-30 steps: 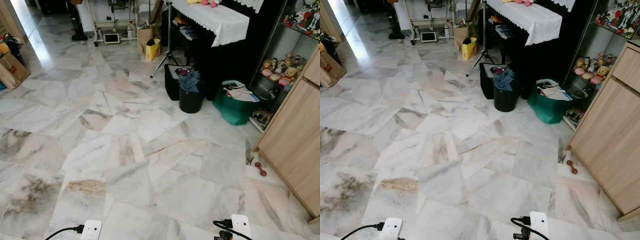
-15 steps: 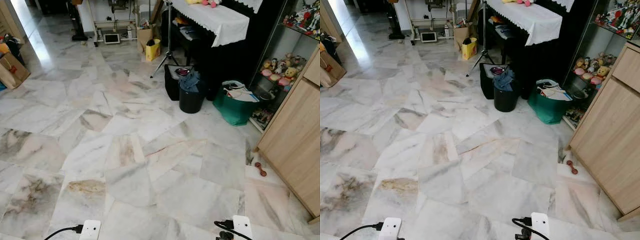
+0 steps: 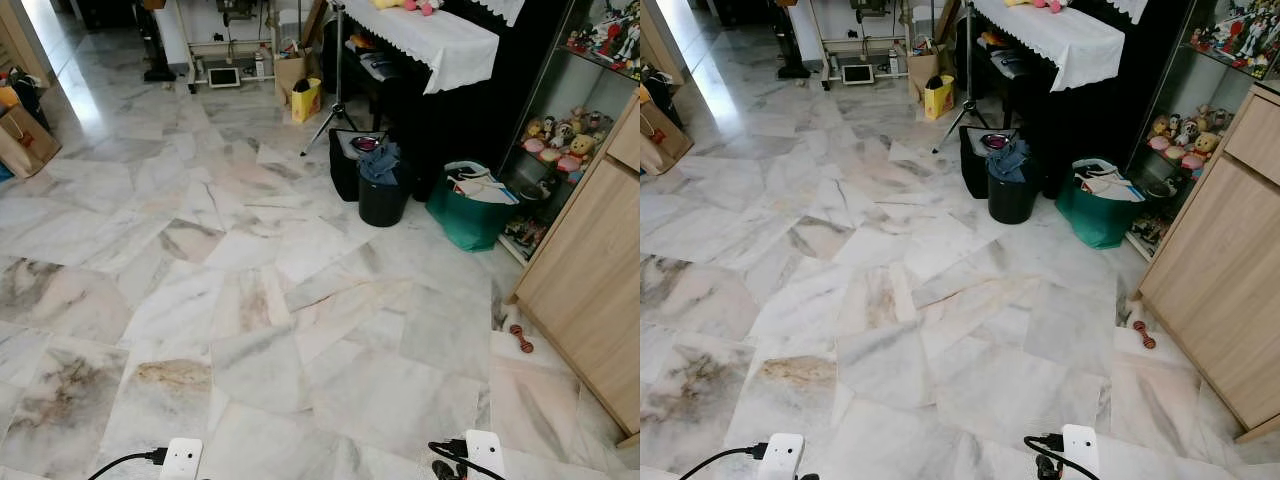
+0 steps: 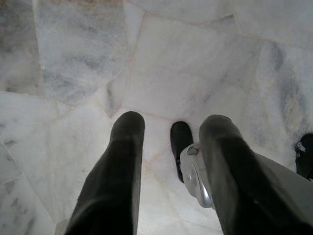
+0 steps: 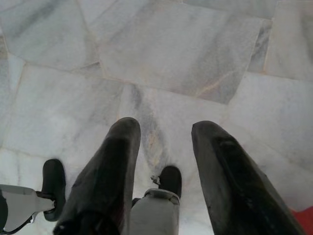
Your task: Hang keys on a hook
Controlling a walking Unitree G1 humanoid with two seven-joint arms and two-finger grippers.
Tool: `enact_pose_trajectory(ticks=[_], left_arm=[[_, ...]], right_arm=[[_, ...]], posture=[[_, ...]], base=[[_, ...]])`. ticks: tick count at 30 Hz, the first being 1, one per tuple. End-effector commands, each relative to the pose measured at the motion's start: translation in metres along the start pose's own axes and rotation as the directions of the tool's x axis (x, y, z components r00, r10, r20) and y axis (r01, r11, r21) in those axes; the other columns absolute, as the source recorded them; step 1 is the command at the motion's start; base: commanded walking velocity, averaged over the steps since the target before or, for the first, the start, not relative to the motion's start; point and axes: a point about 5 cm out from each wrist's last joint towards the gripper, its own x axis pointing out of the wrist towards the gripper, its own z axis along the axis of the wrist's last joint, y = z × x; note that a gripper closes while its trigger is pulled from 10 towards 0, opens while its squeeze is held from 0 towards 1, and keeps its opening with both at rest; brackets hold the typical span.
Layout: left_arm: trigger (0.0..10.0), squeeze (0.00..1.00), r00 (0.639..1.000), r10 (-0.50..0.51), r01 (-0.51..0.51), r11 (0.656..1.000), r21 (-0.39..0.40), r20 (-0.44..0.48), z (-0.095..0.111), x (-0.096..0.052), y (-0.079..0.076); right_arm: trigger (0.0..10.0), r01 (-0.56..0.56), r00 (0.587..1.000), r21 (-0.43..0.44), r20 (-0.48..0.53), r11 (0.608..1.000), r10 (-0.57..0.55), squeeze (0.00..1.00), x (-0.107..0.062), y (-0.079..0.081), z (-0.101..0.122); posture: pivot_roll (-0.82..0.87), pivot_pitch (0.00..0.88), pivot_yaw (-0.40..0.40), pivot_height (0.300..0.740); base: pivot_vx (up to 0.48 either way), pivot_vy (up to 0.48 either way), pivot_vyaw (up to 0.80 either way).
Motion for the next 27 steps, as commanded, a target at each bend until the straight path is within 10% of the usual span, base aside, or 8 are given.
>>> enact_pose_trajectory(ticks=[1,3,4,27], left_arm=[[10.0,1.00,1.000,0.019,-0.019,1.000,0.012,-0.013,-0.0044,-0.0010,0.0021],[10.0,1.00,0.999,0.027,-0.027,0.999,0.019,-0.027,-0.0058,-0.0011,0.0031],[10.0,0.00,1.000,0.011,-0.011,1.000,0.005,-0.025,-0.0059,-0.0011,0.0020],[10.0,0.00,1.000,-0.020,0.020,1.000,-0.016,0.003,-0.0002,-0.0002,0.0010]], right_arm=[[10.0,0.011,1.000,0.002,-0.012,1.000,-0.011,1.00,-0.0013,-0.0029,-0.0040],[10.0,0.012,1.000,-0.007,-0.017,1.000,-0.013,0.89,-0.0013,-0.0029,-0.0042],[10.0,0.020,1.000,-0.013,-0.019,1.000,-0.020,0.00,-0.0012,-0.0034,-0.0040],[10.0,0.041,0.997,-0.043,-0.068,0.998,-0.043,0.00,-0.0030,-0.0086,-0.0103]], posture=[[0.04,0.000,-0.020,0.740],[0.04,0.000,-0.020,0.740],[0.04,0.000,-0.020,0.740],[0.04,0.000,-0.015,0.740]], base=[[0.000,0.000,0.00],[0.000,0.000,0.00],[0.000,0.000,0.00],[0.000,0.000,-0.59]])
